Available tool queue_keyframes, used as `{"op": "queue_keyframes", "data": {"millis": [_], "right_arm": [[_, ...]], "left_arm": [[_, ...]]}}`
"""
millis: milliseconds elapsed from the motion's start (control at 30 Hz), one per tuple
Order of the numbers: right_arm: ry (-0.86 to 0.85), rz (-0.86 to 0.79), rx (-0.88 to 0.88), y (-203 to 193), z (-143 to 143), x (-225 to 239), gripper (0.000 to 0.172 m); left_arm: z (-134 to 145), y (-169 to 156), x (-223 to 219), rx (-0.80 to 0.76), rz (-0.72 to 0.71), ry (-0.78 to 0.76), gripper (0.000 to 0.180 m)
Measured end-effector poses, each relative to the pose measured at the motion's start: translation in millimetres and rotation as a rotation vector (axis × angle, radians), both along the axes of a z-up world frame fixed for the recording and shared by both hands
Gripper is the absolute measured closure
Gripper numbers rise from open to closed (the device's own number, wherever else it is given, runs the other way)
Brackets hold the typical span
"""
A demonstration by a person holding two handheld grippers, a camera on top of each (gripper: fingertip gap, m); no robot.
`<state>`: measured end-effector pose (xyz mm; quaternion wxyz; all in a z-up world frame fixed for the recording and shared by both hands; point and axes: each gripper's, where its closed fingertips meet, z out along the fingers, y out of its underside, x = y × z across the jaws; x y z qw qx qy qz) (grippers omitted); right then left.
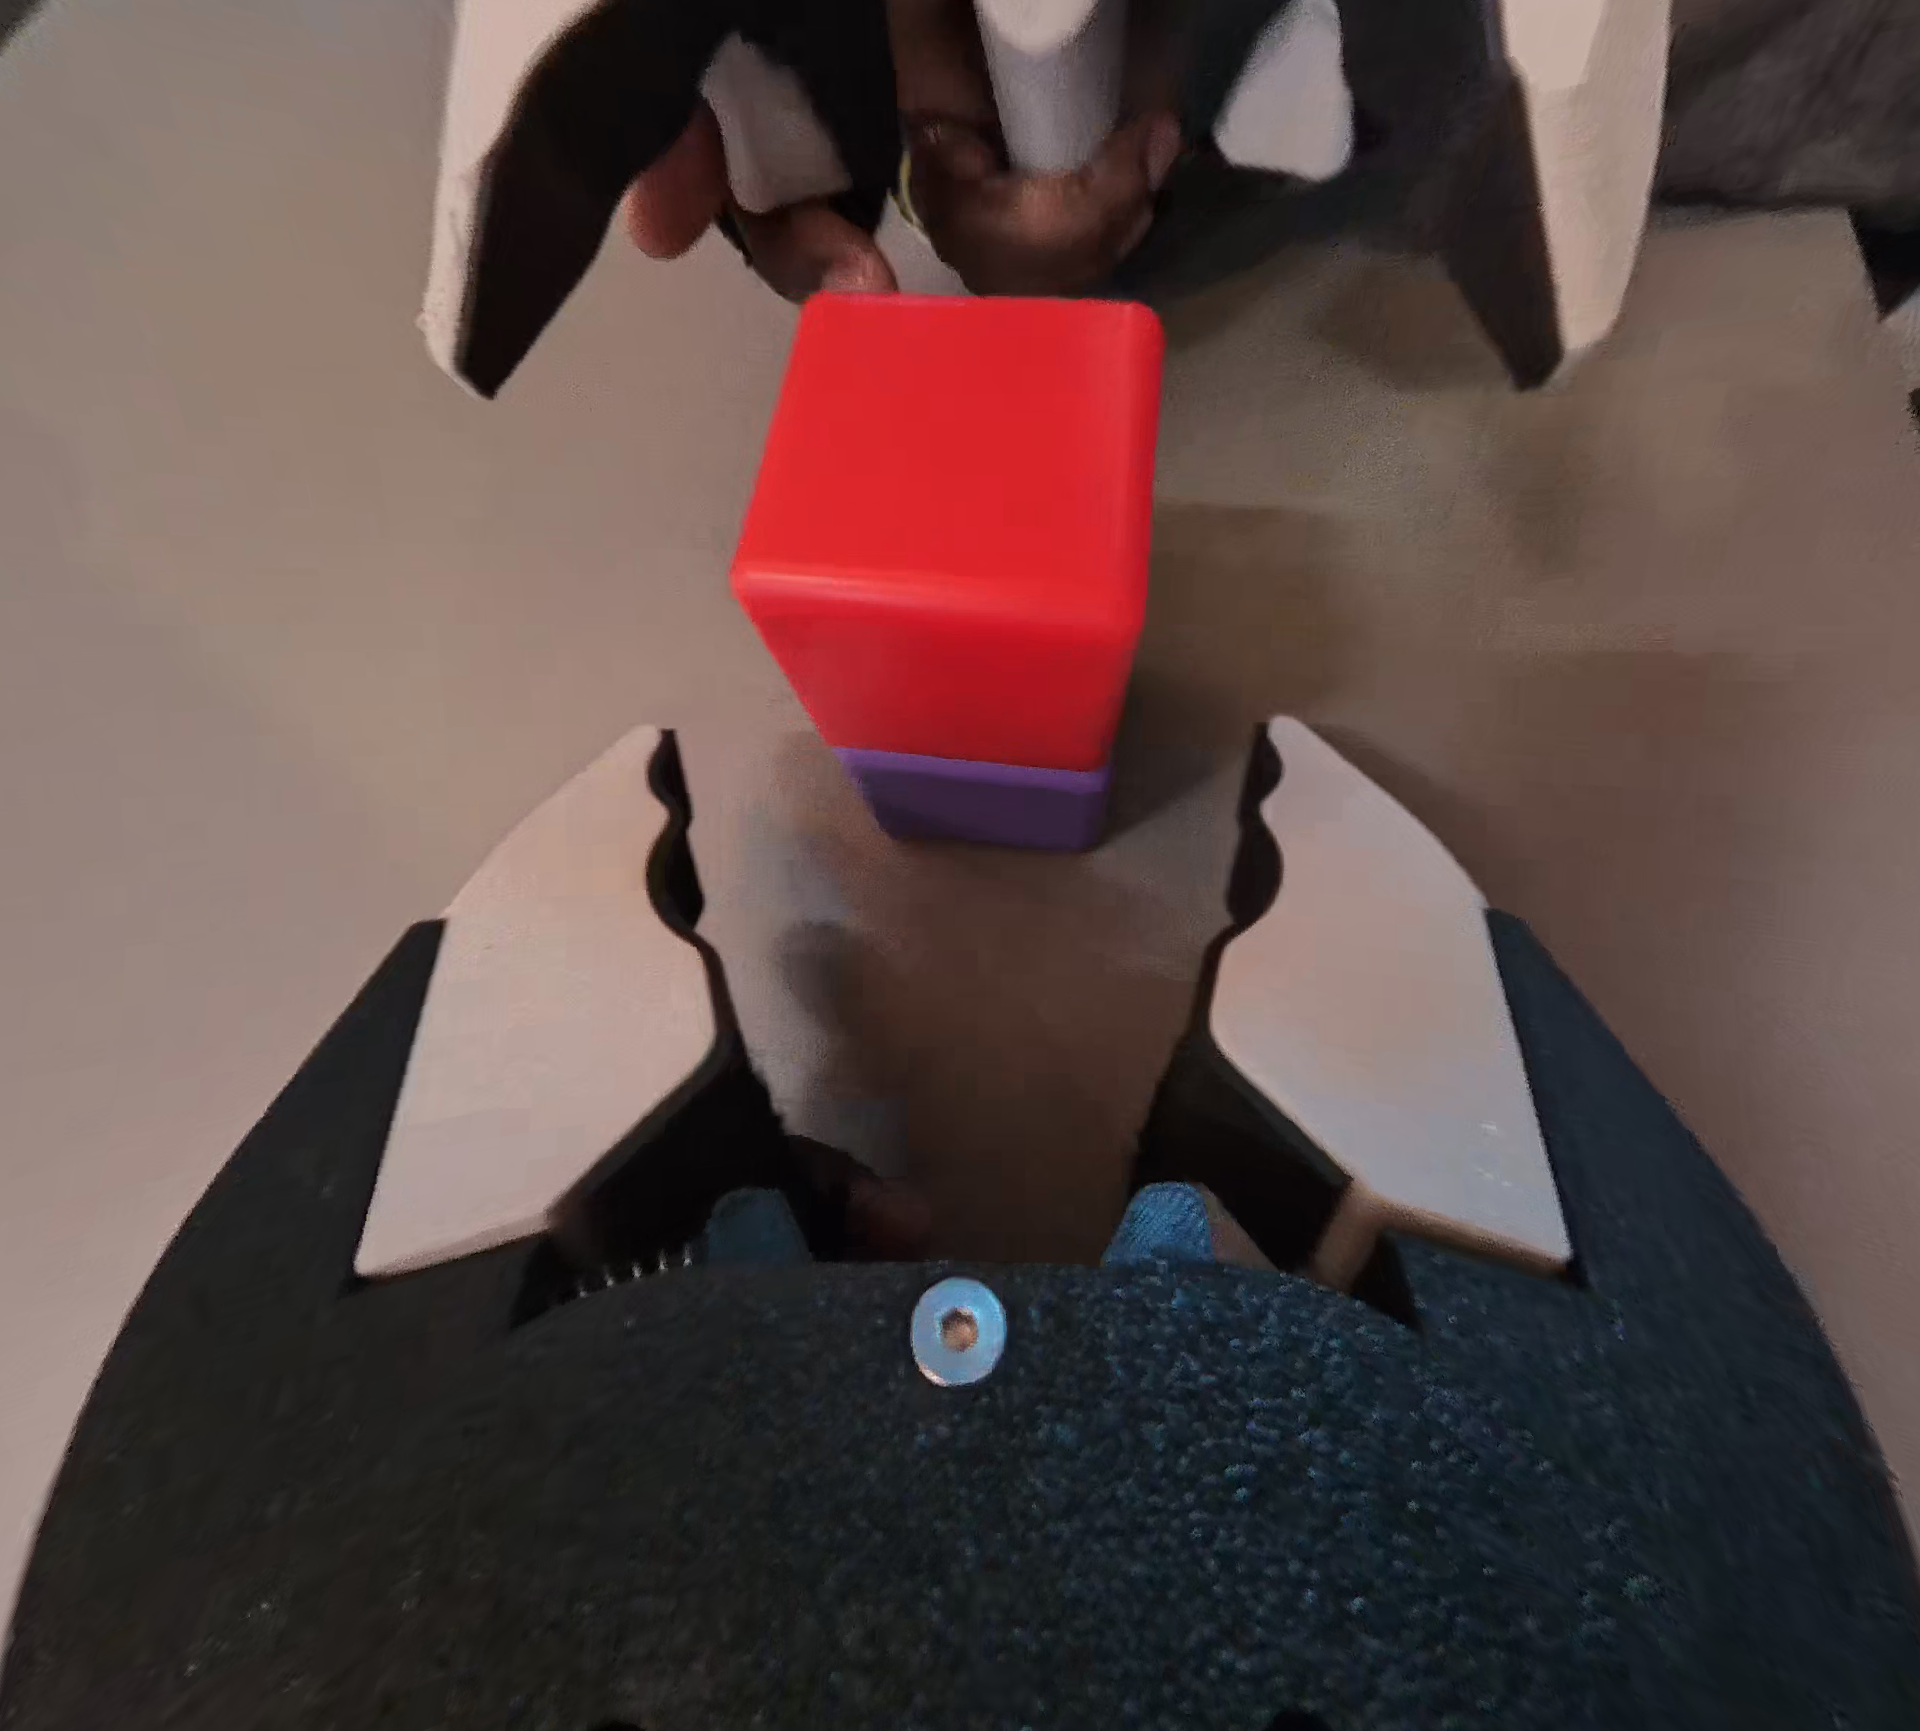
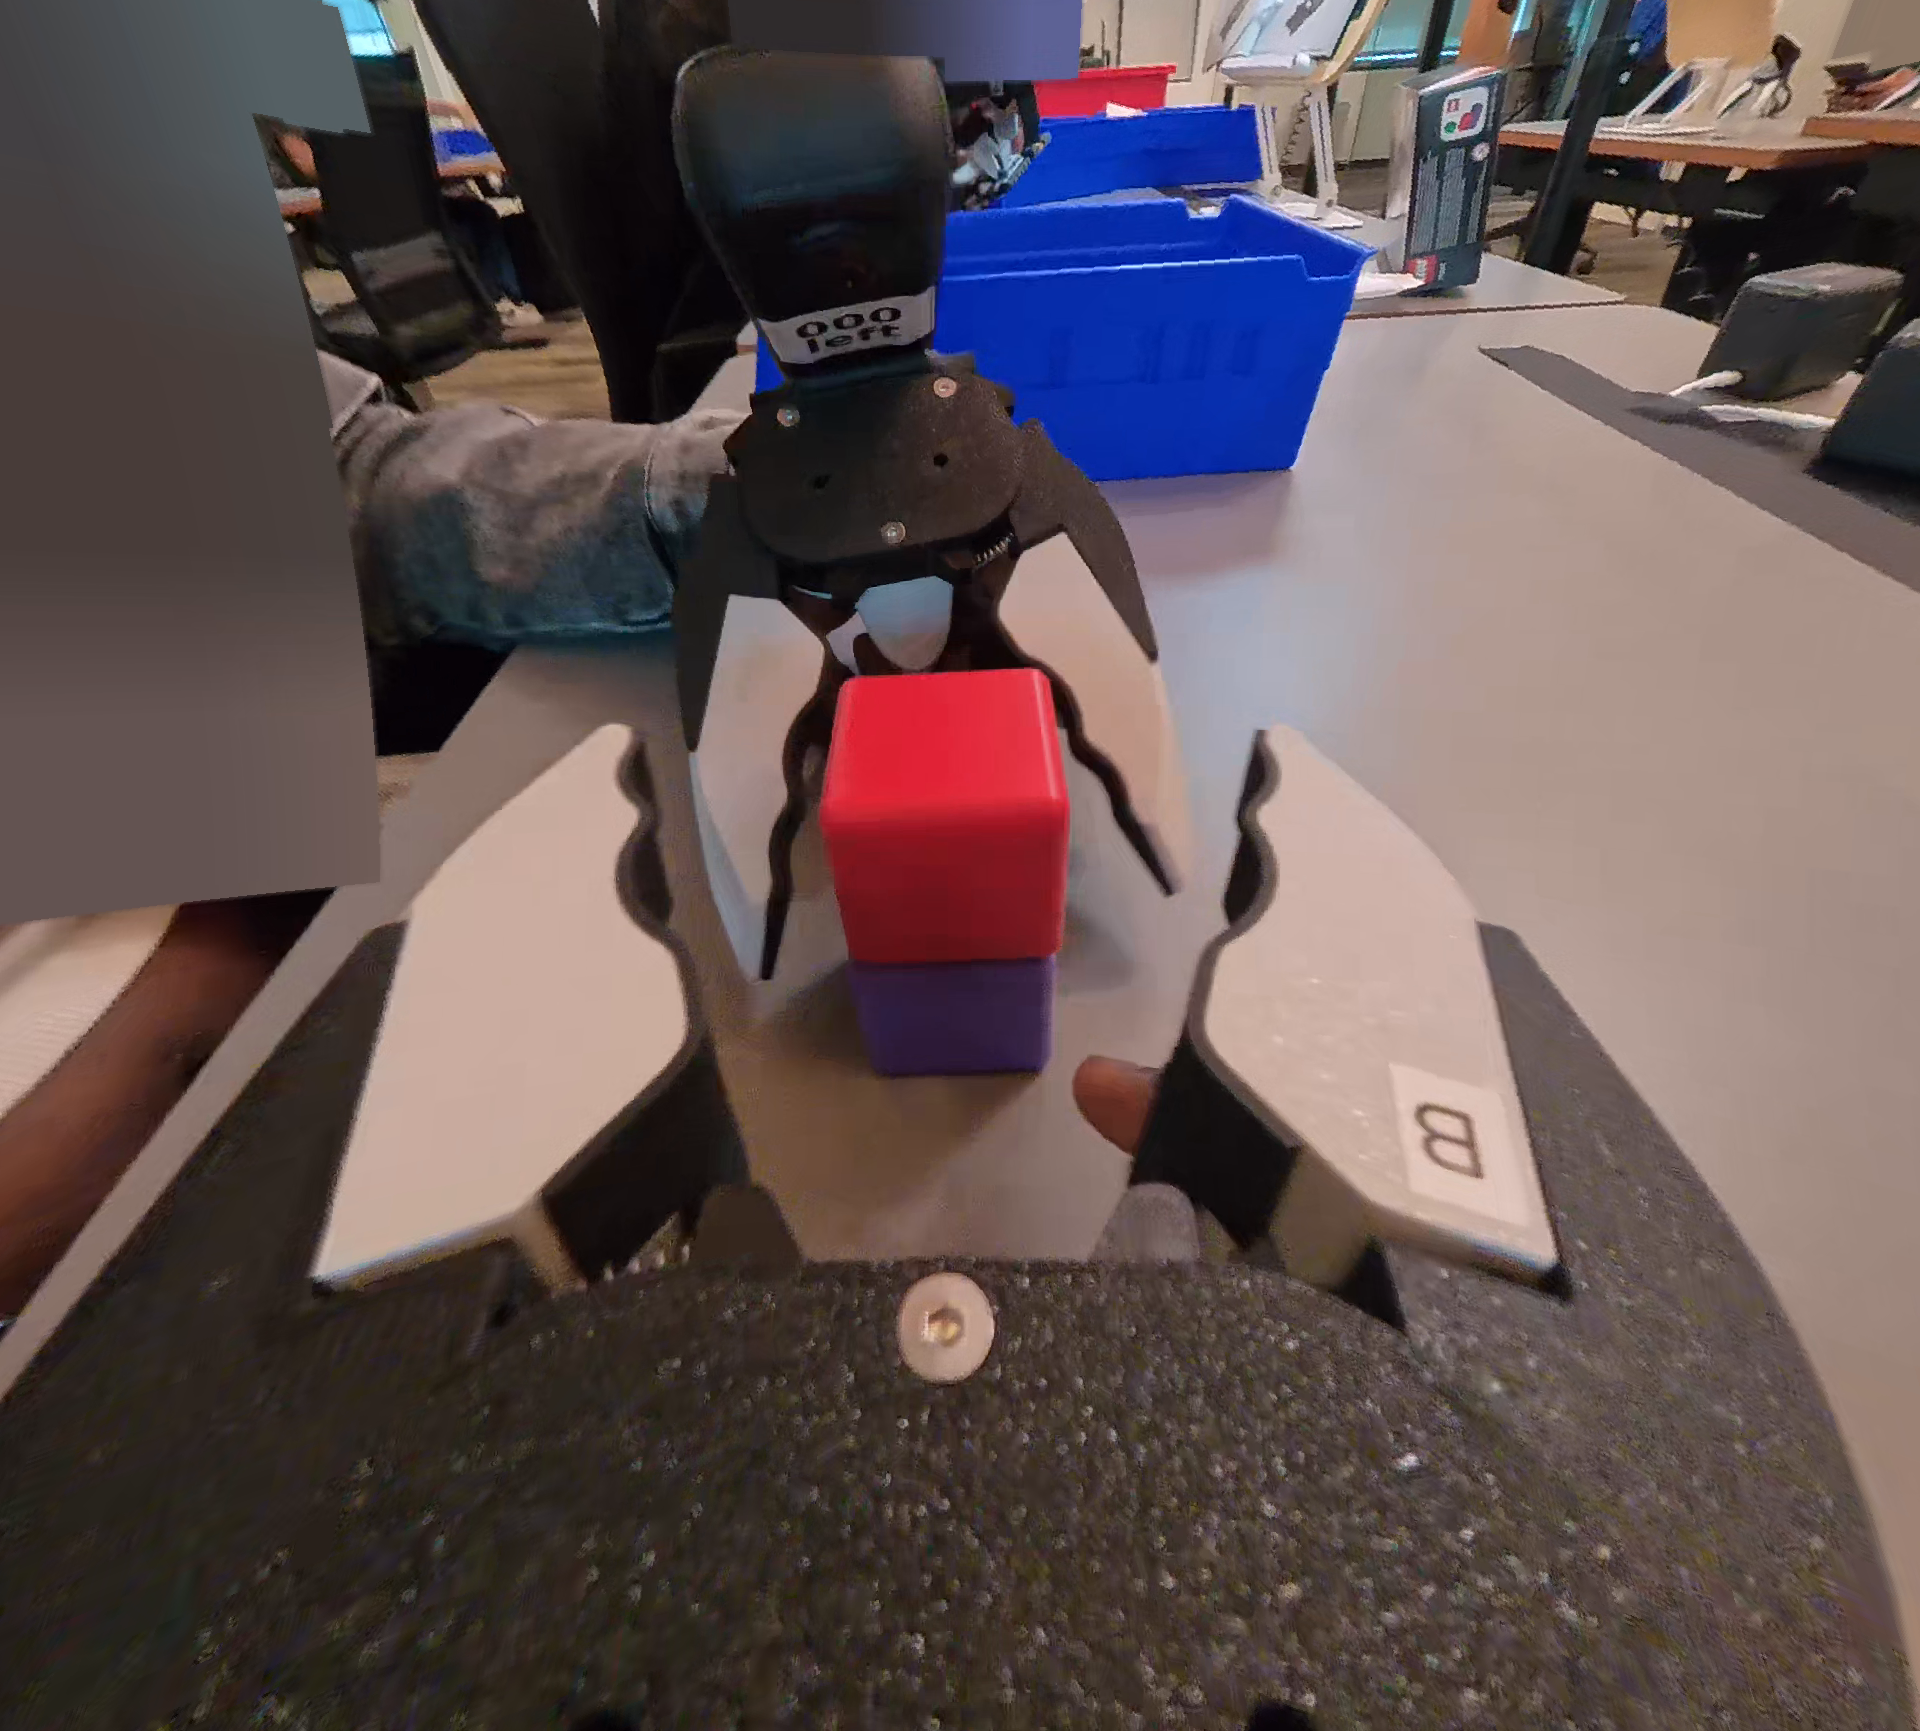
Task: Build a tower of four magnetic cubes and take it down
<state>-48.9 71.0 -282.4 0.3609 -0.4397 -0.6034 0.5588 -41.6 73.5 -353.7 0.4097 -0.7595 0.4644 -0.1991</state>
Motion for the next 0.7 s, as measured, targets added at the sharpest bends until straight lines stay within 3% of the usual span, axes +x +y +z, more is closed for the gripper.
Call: {"op": "queue_keyframes", "data": {"millis": [100, 200, 333, 467, 533, 600, 700], "right_arm": [[0.042, -0.017, -0.028, 3, 8, -1, 0.046], [0.072, -0.05, -0.03, 8, 13, -1, 0.036], [0.102, -0.077, -0.018, 12, 21, 1, 0.037], [0.132, -0.089, -0.005, 12, 30, 3, 0.039], [0.143, -0.097, 0.007, 12, 33, 4, 0.039], [0.153, -0.103, 0.016, 12, 36, 5, 0.04], [0.148, -0.111, 0.029, 13, 36, 5, 0.042]], "left_arm": [[25, 0, -5, 0.007, 0.035, -0.152, 0.061], [70, -9, -15, 0.054, 0.085, -0.274, 0.048], [151, -30, -64, 0.206, 0.246, -0.303, 0.06], [207, -48, -183, 0.311, 0.569, -0.231, 0.088], [201, -50, -268, 0.257, 0.859, -0.186, 0.088], [170, -54, -331, 0.132, 1.077, -0.179, 0.086], [108, -57, -363, -0.063, 1.186, -0.212, 0.092]]}}
